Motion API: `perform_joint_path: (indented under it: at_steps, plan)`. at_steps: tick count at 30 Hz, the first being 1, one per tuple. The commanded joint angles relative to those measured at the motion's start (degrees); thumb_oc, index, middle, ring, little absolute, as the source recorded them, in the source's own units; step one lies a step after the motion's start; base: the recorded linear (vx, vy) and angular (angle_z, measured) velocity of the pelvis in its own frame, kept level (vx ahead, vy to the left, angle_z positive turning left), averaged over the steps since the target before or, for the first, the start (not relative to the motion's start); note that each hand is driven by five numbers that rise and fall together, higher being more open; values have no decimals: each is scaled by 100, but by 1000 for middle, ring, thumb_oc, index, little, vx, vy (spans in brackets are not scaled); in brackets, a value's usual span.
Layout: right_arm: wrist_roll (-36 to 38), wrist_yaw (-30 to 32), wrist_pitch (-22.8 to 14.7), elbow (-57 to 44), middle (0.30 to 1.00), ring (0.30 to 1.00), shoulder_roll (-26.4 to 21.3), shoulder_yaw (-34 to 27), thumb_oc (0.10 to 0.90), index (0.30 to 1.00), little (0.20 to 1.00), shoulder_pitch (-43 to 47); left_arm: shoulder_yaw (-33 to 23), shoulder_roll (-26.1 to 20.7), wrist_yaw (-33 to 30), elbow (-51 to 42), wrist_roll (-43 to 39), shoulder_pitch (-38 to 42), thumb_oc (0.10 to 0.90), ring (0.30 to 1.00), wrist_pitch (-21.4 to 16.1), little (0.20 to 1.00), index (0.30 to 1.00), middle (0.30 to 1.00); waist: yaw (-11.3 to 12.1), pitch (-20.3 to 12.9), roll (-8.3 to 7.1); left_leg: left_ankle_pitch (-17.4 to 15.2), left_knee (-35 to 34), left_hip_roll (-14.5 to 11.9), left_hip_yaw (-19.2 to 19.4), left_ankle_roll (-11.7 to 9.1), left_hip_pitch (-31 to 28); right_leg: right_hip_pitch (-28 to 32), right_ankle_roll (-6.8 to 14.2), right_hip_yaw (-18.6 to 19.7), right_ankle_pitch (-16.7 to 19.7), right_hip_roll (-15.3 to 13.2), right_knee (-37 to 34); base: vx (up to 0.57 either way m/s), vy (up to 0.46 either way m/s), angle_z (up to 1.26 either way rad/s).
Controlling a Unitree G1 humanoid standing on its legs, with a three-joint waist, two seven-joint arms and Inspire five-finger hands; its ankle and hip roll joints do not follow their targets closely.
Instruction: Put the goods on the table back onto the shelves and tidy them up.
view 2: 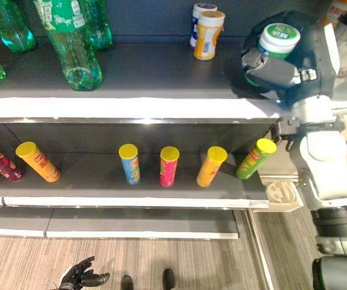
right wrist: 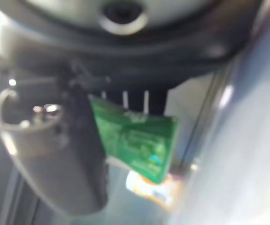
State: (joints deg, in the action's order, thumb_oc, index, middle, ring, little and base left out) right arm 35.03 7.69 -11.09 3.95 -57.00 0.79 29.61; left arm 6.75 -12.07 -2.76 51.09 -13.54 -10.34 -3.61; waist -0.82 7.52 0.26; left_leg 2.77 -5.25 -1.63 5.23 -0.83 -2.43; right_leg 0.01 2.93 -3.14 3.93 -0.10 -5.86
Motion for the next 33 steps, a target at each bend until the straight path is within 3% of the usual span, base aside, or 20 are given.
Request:
perform_joint_path:
  at_steps: [1, 8, 9, 10, 26, 33]
  plan:
    - [-3, 149, -296, -9, 300, 300, -78, -130, 400, 300, 300, 691, 281, -370, 48, -67, -151, 130, 800, 900, -142, 900, 900, 900, 232, -280, -308, -422, 25, -100, -248, -497, -28, 303, 848, -217, -495, -601, 86, 0, -1, 5]
    - [-152, 252, -301, 102, 300, 300, -181, -243, 400, 300, 300, 679, 295, -406, 45, -166, -154, 87, 800, 900, -147, 900, 900, 900, 253, -267, -323, -421, 25, -86, -278, -501, 13, 290, 859, -269, -495, -620, 86, 1, -1, 8]
    - [-156, 259, -282, 219, 533, 533, -219, -183, 555, 533, 533, 741, 294, -414, 37, -151, -161, 95, 800, 900, -148, 900, 900, 900, 259, -262, -329, -424, 25, -84, -278, -502, 13, 288, 860, -267, -496, -623, 86, -2, 1, 3]
    - [-153, 258, -285, 228, 900, 900, -221, -170, 800, 900, 900, 757, 290, -410, 37, -150, -161, 96, 800, 900, -149, 900, 900, 900, 256, -261, -326, -424, 25, -84, -278, -502, 13, 288, 860, -267, -496, -623, 86, 0, 0, 0]
    - [-106, 234, -212, 363, 900, 900, -448, -165, 800, 900, 900, 740, 293, -409, 30, -93, -181, 117, 800, 900, -119, 900, 900, 900, 194, -234, -333, -456, 25, -90, -275, -504, -25, 312, 862, -261, -503, -639, 86, 0, 0, 0]
    - [27, 234, -91, 210, 900, 900, -221, -188, 800, 900, 900, 520, 296, -395, -6, -68, -147, 172, 800, 900, -64, 900, 900, 900, 127, -223, -303, -463, 25, -95, -230, -497, -35, 290, 861, -213, -486, -640, 86, 0, 0, 0]
